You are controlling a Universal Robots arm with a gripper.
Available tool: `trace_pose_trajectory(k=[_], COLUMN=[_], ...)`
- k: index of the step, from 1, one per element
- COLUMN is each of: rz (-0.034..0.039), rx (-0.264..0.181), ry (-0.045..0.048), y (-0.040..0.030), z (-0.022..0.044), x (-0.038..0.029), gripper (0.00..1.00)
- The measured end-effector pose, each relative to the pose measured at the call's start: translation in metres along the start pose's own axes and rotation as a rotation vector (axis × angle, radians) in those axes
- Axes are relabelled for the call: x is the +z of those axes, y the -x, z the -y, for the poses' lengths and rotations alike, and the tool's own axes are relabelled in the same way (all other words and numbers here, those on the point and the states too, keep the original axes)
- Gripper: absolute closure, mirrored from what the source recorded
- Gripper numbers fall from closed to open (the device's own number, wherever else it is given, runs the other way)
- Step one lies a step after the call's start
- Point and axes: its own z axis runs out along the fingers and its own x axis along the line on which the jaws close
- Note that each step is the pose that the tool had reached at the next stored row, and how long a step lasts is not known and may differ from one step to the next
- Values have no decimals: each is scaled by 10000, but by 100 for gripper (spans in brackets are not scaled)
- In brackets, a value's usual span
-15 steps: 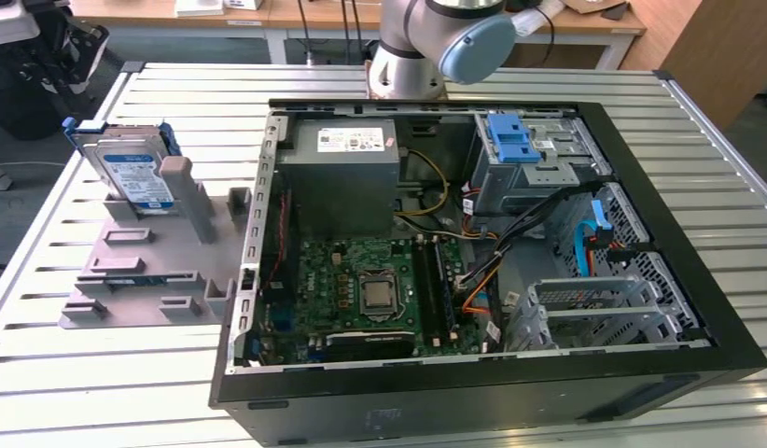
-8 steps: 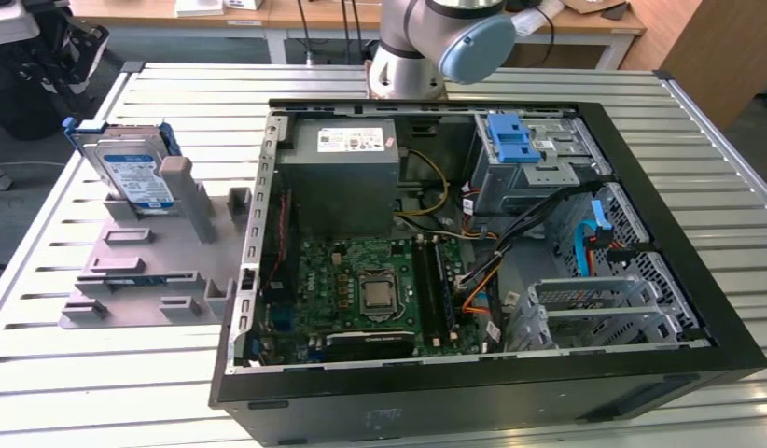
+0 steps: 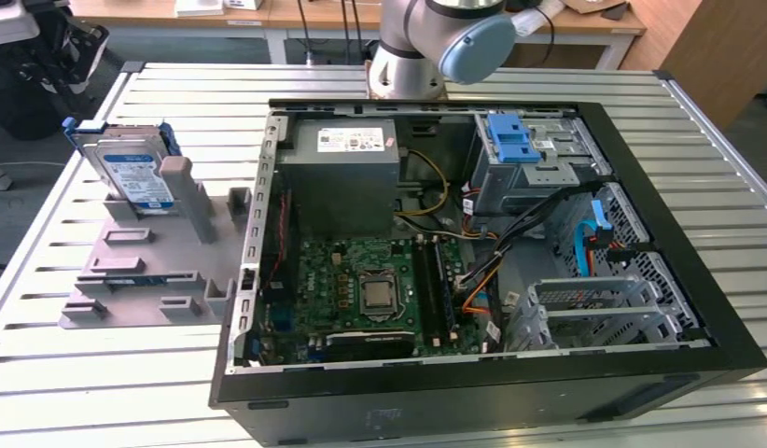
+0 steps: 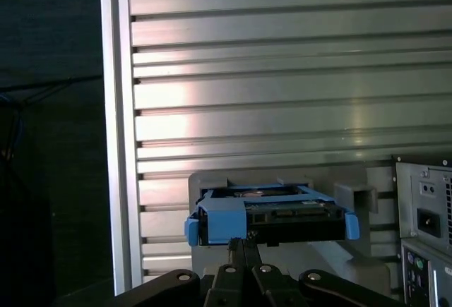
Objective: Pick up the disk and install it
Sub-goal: 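Pick up the disk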
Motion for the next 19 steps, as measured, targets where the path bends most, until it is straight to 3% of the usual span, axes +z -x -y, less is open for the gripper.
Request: trace_pose_trajectory(k=[19], rz=[-62], rx=[-1968], ry=[-8], y=[-5], z=[0], x=[2], gripper=[89])
